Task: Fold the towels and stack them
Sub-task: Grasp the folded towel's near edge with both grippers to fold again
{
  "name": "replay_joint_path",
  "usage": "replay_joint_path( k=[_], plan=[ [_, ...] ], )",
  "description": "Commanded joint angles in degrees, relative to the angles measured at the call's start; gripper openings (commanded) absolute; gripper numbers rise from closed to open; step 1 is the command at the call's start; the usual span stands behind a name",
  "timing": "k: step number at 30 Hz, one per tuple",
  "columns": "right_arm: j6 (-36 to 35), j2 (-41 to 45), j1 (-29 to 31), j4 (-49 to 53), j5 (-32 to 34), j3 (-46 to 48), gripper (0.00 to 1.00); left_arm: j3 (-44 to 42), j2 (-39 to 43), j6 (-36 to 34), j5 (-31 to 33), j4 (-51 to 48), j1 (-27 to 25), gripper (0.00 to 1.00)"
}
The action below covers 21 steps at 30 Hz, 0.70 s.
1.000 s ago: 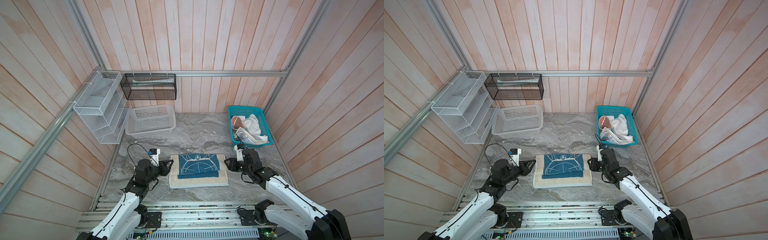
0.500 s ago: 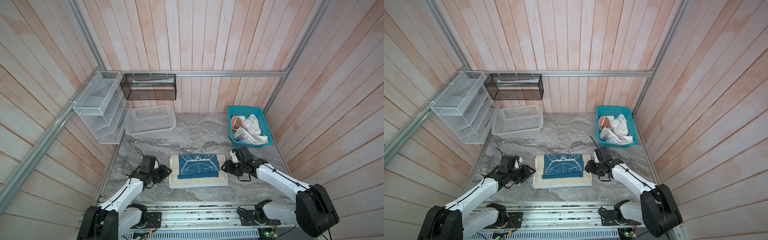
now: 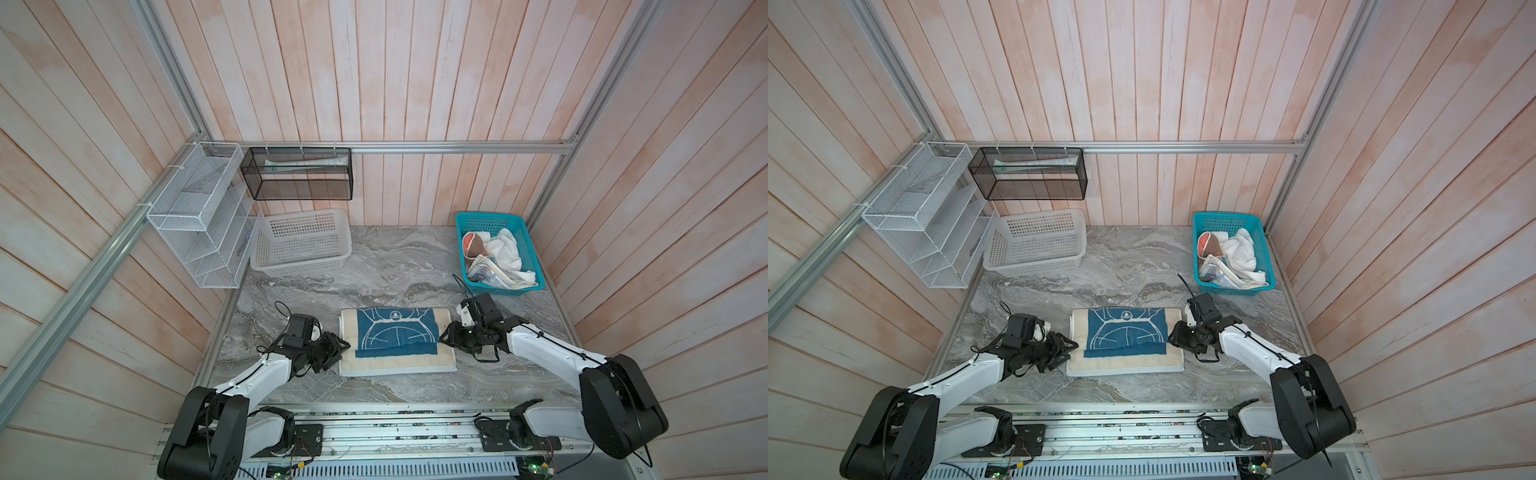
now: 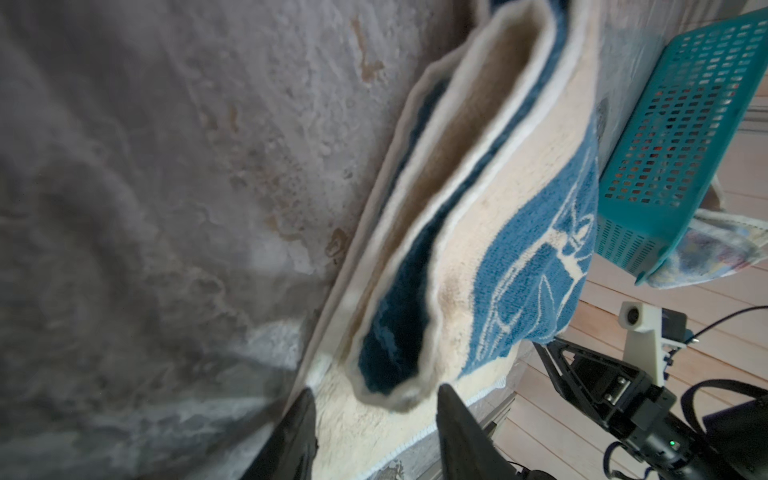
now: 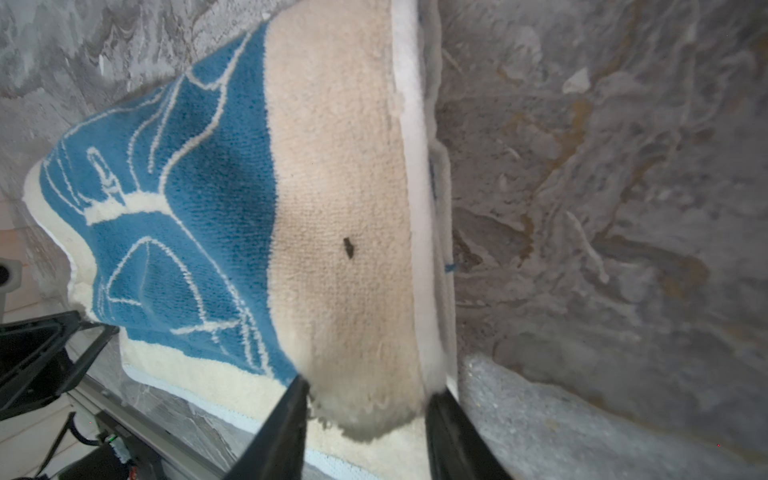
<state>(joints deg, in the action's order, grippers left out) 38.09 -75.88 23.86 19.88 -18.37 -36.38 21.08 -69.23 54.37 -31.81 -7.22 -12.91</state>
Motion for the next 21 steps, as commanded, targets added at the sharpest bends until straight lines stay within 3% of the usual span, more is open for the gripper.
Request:
replay_joint_path(
  k=[1,7,10,16,21],
  plan=[
    [-1.40,-0.22,-0.30,-0.21,-0.34,-2.25,0.32,0.40,-1.33,1.35,-1.40,5.15,0.18,0.45],
    [-3.01,-0.55,-0.39,0.96,0.51,-3.34,0.09,3.16,-2.90,0.16,-1.86,3.27,0.44,0.44],
    [-3.36,-1.06,-0.39,0.94,0.27,-3.65,0.03,3.18,-3.69,0.12,-2.13,4.60,1.12,0.34],
    [-4.72,-1.95,-0.47,3.73,1.76,-7.24,0.00,5.62,-4.45,-1.34,-2.73,3.60,1.54,0.03],
    [-6.75,-0.92,-1.31,9.56,2.86,-13.01,0.00,10.90,-0.17,-5.36,-1.99,-5.07,2.67,0.00]
  ],
)
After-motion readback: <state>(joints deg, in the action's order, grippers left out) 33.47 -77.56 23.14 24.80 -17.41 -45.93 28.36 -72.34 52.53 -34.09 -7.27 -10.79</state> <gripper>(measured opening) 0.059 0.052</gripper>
